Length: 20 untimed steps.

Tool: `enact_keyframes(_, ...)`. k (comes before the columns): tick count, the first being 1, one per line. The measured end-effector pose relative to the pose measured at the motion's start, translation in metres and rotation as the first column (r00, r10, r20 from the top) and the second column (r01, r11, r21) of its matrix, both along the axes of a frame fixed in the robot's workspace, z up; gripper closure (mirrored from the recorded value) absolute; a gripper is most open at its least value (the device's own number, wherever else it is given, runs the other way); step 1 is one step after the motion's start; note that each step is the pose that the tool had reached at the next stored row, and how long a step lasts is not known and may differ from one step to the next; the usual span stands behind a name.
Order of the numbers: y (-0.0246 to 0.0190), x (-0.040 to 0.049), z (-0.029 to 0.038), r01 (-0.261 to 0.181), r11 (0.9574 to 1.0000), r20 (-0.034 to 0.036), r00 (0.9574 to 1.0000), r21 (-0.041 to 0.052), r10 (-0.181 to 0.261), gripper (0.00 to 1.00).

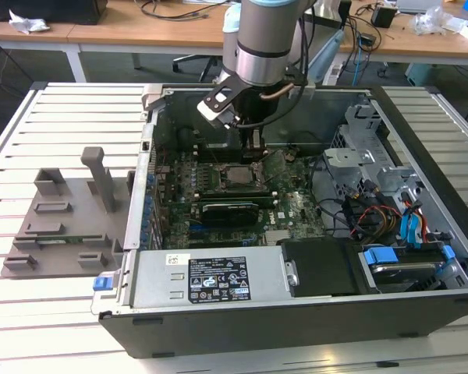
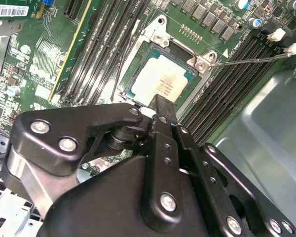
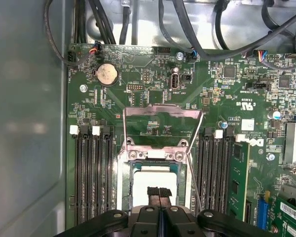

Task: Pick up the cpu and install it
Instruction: 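Place the cpu into insertion slot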

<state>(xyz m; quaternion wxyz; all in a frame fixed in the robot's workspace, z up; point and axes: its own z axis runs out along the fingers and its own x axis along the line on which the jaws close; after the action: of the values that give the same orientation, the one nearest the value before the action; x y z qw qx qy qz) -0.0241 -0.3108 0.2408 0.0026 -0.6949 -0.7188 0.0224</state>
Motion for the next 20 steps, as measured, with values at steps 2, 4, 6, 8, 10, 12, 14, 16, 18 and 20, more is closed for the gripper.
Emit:
enact_keyframes(2, 0.0, 0.0, 0.0009, 0.0, 1.0, 0.0, 1.0, 0.0, 0.0, 0.89)
enact_keyframes(4, 0.0, 0.0, 0.002, 0.0, 1.0, 0.0, 1.0, -0.0001, 0.0, 0.89)
enact_keyframes(6, 0.0, 0.0, 0.0029, 0.0, 1.0, 0.0, 1.0, 0.0, 0.0, 0.89)
enact_keyframes(8, 0.0, 0.0, 0.0049, 0.0, 1.0, 0.0, 1.0, 0.0, 0.0, 0.89)
enact_keyframes(10, 0.0, 0.0, 0.006, 0.0, 1.0, 0.0, 1.0, -0.0001, 0.0, 0.89)
enact_keyframes(12, 0.0, 0.0, 0.0083, 0.0, 1.0, 0.0, 1.0, -0.0001, 0.0, 0.89)
enact_keyframes(14, 0.0, 0.0, 0.0104, 0.0, 1.0, 0.0, 1.0, 0.0, 0.0, 0.89)
enact_keyframes(16, 0.0, 0.0, 0.0145, 0.0, 1.0, -0.0001, 1.0, -0.0002, 0.0, 0.89)
enact_keyframes(18, 0.0, 0.0, 0.0179, 0.0, 1.0, 0.0, 1.0, -0.0005, 0.0, 0.89)
enact_keyframes(20, 0.0, 0.0, 0.0206, 0.0, 1.0, 0.0, 1.0, -0.0007, 0.0, 0.89)
